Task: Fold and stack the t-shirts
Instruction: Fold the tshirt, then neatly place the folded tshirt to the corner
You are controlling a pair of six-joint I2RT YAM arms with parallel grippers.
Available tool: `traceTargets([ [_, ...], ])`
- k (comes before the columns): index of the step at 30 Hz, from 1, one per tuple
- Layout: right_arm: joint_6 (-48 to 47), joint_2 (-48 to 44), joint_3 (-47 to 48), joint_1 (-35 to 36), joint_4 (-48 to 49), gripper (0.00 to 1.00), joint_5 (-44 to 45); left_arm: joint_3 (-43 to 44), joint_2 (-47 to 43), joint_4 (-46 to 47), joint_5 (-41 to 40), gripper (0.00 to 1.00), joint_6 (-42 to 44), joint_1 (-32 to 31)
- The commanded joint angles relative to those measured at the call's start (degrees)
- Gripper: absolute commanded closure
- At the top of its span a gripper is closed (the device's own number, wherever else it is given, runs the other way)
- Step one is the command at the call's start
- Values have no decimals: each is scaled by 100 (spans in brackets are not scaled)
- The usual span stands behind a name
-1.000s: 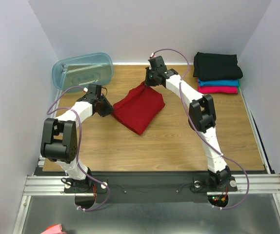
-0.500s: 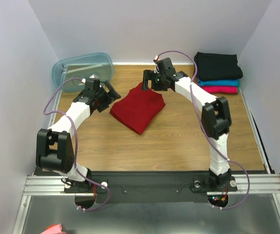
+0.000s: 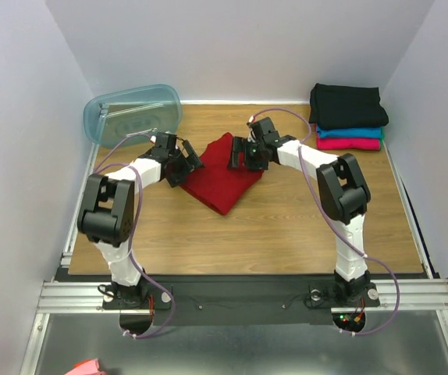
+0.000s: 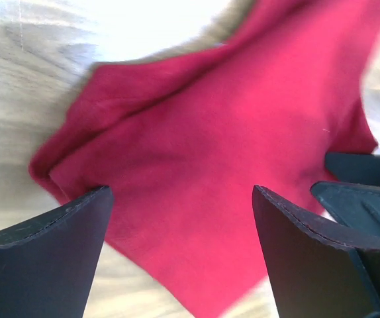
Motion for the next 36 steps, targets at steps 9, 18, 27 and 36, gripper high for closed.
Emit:
traceTargets([
  [9, 535, -415, -1686, 20, 831, 0, -163, 494, 996, 160, -226, 2, 216, -4],
  [18, 1546, -2638, -3973, 609, 1404, 0, 786, 653, 243, -261, -673, 3, 471, -584],
  [27, 1459, -4004, -3780, 609, 982, 0, 1628, 794, -1340, -1333, -1912, 2, 445, -637],
  [36, 1063, -3190, -3122, 609, 419, 0, 2852, -487, -3388, -1536, -1957, 2, 199, -637],
])
